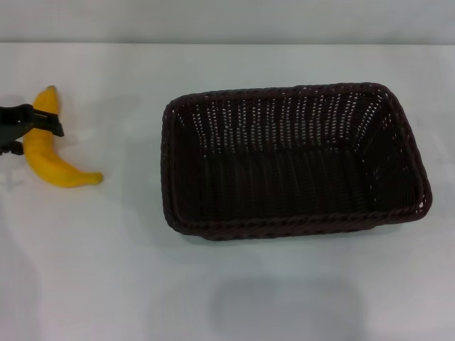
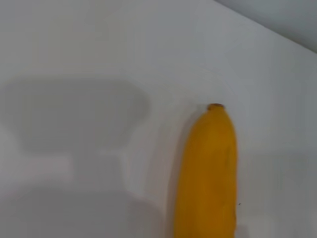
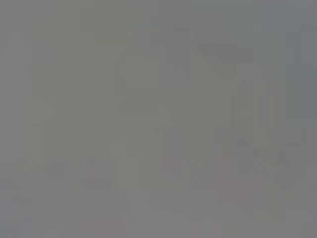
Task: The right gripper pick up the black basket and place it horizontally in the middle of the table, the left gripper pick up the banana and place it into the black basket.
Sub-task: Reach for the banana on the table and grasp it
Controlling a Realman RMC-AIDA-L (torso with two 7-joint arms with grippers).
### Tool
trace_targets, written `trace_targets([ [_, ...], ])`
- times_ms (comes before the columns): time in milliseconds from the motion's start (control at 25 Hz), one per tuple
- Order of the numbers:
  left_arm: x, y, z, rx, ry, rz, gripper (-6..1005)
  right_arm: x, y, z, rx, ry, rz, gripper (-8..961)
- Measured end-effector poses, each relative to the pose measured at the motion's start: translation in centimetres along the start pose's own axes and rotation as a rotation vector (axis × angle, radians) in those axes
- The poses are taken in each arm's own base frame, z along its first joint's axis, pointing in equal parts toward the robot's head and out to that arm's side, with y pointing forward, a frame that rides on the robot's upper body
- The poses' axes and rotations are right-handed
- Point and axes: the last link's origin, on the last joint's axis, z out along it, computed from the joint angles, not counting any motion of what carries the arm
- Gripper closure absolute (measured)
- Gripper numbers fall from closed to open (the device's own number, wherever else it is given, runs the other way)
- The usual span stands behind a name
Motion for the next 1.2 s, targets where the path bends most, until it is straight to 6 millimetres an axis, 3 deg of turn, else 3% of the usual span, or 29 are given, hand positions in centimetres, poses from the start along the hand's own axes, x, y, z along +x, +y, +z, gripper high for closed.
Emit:
trace_targets([
  [200,-0.43,0.26,0.85,-0.013,-0.013,-0.027,138,0.12,-0.13,-0.15,0.01,0.005,0.001,306],
  [600,-0.49,0.13,0.74,-0.005,-0.026,-0.042,137,0.14,-0.5,-0.36,0.032,0.005,0.005,306],
  [1200,-0.55,0.16,0.68,-0.004,-0.049,-0.028,467,0.14,-0.53,-0.09,0.035,0.008,0.006,307],
])
